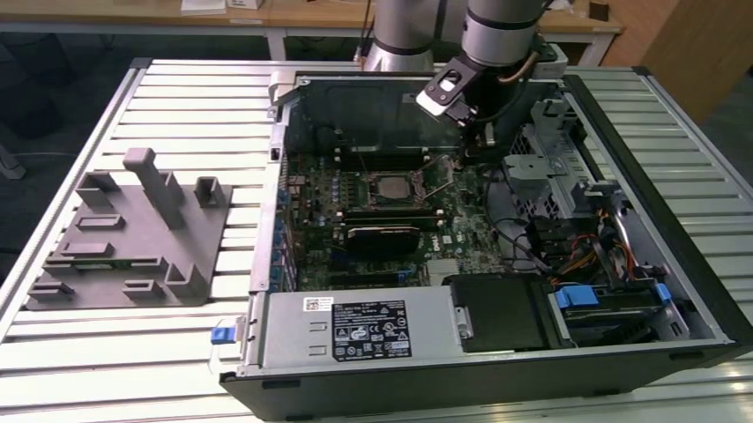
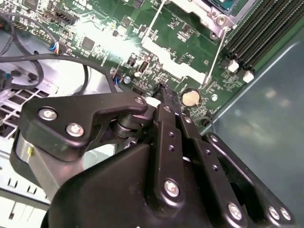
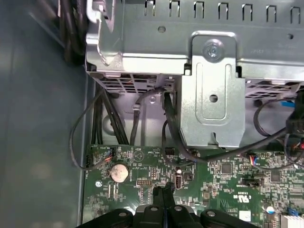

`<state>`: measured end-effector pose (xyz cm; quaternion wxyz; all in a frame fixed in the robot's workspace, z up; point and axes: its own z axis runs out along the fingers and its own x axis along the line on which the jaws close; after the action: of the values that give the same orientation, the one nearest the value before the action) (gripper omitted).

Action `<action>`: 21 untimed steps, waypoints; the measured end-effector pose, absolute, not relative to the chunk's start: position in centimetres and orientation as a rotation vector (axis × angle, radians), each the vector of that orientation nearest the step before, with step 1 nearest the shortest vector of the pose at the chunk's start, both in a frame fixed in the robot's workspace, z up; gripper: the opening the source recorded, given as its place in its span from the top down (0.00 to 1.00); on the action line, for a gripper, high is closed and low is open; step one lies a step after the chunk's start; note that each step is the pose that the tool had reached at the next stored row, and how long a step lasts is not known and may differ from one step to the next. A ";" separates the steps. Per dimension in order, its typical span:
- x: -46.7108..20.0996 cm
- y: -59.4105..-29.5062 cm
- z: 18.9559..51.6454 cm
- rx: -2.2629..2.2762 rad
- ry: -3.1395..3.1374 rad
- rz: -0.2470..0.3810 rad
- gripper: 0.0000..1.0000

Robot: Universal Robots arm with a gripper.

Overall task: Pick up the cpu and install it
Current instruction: 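Close the cpu cover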

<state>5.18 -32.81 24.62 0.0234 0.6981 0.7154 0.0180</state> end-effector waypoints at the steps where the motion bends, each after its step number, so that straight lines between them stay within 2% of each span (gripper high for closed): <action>1: 5.2 -32.8 24.4 2.162 2.215 0.055 0.89; 8: 4.7 -32.8 23.7 2.164 2.218 0.049 0.89; 21: -0.2 -32.8 23.6 2.164 2.217 0.050 0.89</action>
<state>-0.21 -32.82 23.61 0.0216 0.6982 0.7154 0.0160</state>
